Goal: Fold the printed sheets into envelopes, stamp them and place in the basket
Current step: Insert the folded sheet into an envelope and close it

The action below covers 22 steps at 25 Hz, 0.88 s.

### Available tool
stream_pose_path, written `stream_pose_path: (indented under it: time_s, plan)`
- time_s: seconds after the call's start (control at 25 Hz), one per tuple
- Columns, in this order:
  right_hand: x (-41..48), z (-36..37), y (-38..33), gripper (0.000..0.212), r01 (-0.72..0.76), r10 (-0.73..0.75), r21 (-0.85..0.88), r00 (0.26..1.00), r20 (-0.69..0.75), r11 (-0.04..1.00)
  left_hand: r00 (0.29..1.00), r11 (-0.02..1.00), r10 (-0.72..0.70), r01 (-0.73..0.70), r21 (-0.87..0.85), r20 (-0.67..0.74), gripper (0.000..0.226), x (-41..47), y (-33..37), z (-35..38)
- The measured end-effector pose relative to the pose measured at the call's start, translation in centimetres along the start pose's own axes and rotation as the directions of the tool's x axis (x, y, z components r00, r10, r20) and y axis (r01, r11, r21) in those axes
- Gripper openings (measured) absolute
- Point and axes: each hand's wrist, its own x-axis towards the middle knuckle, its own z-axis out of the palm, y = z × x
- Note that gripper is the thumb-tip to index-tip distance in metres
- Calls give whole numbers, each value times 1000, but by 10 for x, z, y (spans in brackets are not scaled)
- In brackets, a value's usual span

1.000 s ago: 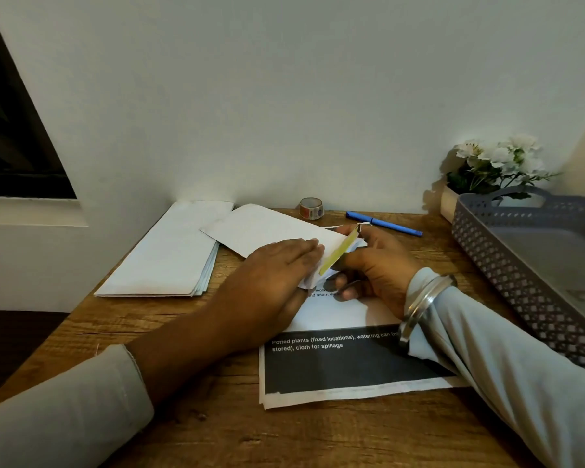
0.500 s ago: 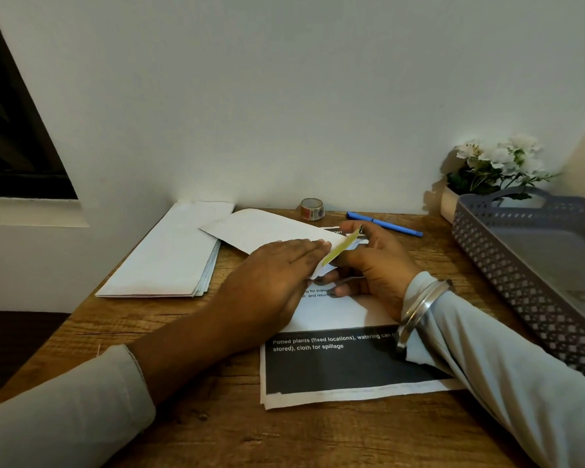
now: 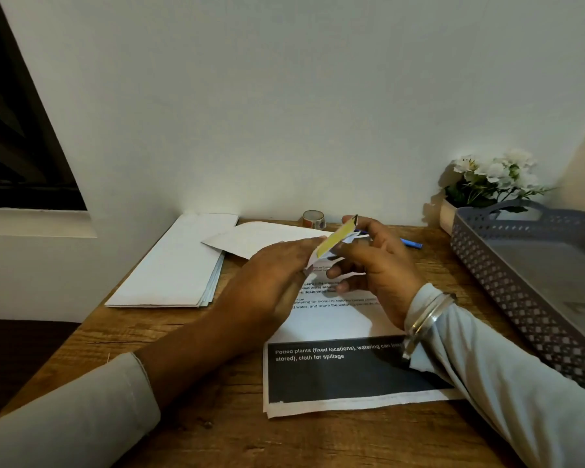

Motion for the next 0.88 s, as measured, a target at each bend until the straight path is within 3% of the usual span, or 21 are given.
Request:
stream_pose_path:
  time_s: [0.12, 0.28, 0.4, 0.88]
  plan:
    - [-3, -4, -8, 33, 93, -94, 33, 995, 24, 995, 988, 980, -48, 18, -197, -147, 36, 5, 9, -20]
    - [-7, -3, -22, 39, 264, -268, -219, 963, 13, 939, 947, 919, -95, -35, -392, -307, 27, 22, 34, -53]
    - [-4, 5, -43, 34, 359, -370, -298, 929, 21, 884, 906, 872, -139, -79, -483, -400, 27, 41, 51, -71]
    - [-8, 8, -115, 15, 516, -525, -197, 851, 9, 833, 873, 770, -156, -186, -611, -462, 47, 90, 66, -97]
